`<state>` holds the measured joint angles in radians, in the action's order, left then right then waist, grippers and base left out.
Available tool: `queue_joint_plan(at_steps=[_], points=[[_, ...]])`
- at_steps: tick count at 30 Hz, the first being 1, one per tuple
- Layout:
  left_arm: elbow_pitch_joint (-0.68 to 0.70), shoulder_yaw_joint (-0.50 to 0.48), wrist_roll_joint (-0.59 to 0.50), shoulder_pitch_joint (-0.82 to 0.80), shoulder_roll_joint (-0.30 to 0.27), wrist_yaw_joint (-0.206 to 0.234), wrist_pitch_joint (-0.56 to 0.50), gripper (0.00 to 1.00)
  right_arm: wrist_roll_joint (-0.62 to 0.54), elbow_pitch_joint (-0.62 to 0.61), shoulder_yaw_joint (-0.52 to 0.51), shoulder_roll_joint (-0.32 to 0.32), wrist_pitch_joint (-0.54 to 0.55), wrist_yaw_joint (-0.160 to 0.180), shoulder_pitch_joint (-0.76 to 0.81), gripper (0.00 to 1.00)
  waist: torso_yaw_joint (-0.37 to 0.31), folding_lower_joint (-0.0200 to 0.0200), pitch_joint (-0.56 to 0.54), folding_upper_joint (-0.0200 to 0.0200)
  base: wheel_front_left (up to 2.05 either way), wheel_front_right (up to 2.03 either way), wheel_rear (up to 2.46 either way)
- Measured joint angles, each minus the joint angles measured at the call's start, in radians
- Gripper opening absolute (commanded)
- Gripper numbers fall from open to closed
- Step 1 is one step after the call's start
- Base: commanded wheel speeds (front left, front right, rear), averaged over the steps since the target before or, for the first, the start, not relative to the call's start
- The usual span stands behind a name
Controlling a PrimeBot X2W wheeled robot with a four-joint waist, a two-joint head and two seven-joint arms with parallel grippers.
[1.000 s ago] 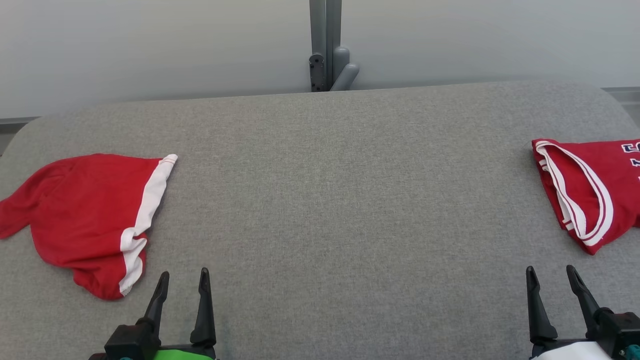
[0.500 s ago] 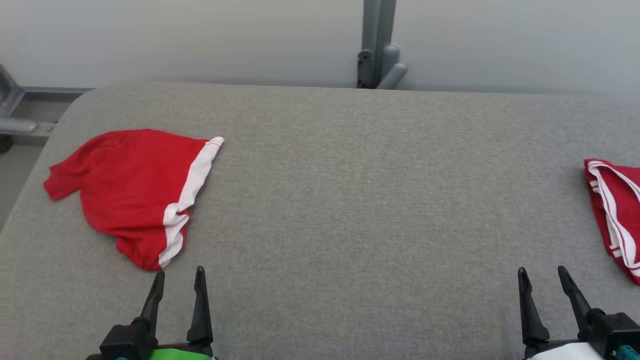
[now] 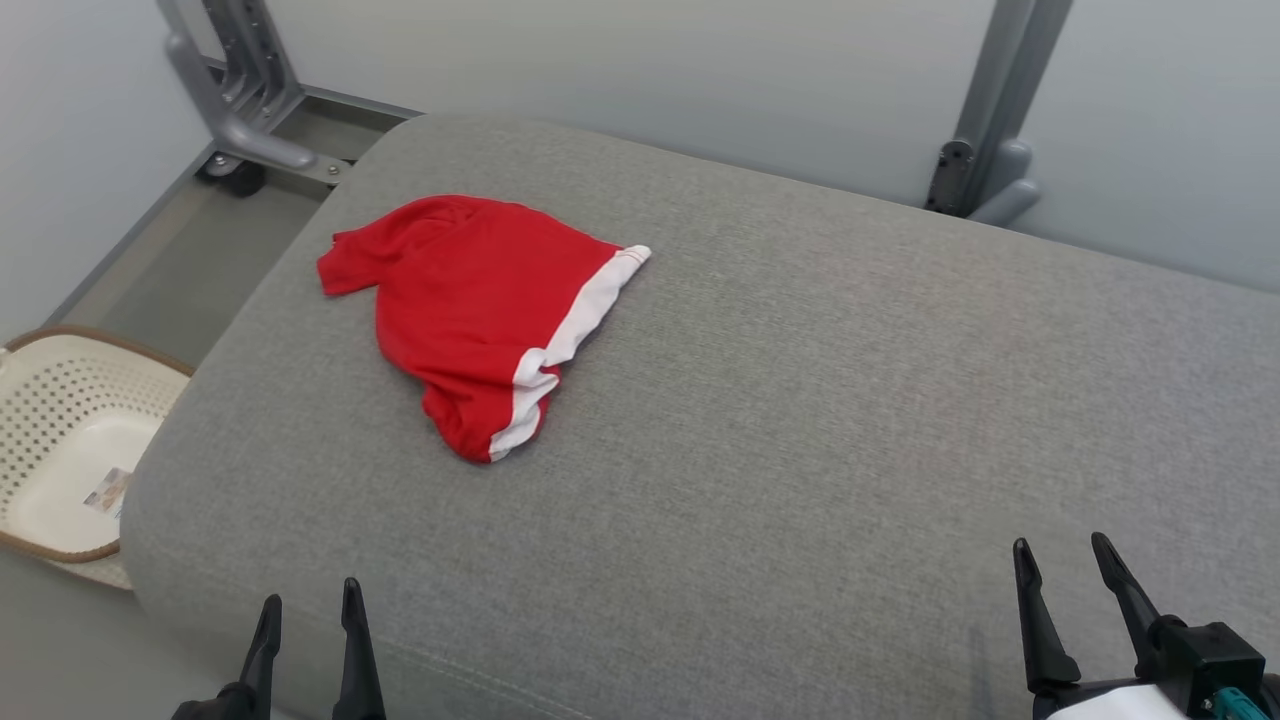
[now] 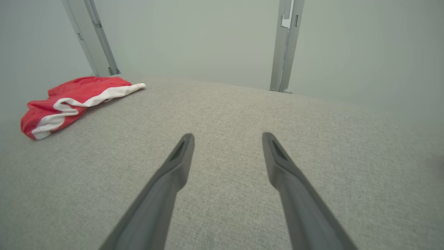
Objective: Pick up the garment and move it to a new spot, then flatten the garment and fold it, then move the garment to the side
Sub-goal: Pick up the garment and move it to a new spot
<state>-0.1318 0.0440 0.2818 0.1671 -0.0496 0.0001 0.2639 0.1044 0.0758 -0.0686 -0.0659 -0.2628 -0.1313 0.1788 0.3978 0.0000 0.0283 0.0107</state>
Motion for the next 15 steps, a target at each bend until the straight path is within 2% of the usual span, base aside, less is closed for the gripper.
queue_joint_plan(at_steps=[7, 15], points=[[0.011, -0.017, 0.015, 0.016, 0.000, 0.000, 0.000, 1.00, 0.001, 0.001, -0.003, 0.000, 0.000, 0.000, 0.000, 1.00, 0.074, 0.0000, -0.008, 0.0000, 0.00, 0.00, 0.00], [0.016, -0.028, 0.030, -0.021, 0.000, -0.003, 0.000, 1.00, 0.000, -0.002, -0.011, -0.003, 0.000, 0.000, -0.002, 1.00, 0.041, 0.0000, 0.017, 0.0000, 0.00, 0.00, 0.00]])
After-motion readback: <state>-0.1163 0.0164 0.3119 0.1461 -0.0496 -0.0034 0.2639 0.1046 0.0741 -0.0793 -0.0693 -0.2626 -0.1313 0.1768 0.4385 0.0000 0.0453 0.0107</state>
